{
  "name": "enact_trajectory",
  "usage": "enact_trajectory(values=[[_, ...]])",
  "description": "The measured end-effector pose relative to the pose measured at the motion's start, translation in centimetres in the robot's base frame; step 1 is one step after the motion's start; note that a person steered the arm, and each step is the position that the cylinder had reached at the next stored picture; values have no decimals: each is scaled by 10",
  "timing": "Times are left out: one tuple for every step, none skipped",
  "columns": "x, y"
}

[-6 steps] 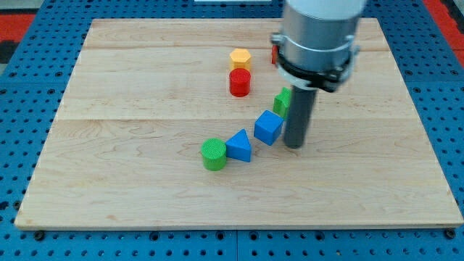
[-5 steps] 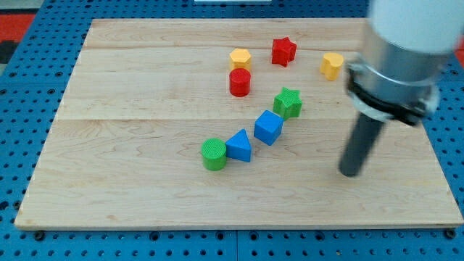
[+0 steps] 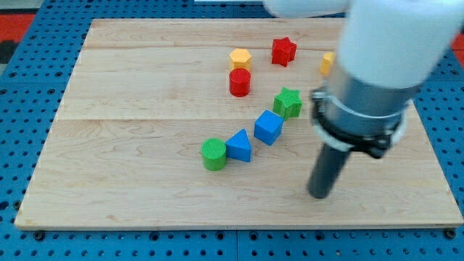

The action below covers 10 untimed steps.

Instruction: Place the green circle diagonally to the top right of the red circle

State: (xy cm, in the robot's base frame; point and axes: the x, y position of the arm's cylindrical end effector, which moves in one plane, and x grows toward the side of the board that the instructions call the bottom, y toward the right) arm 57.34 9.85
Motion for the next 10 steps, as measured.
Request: enact_trajectory(values=[[-3,-54],[-28,-86],[-39,-147],[-49,-155],[-59,-161],[-53,-180],[-13,-130],[-14,-58],[-14,-54],[-9,-49]])
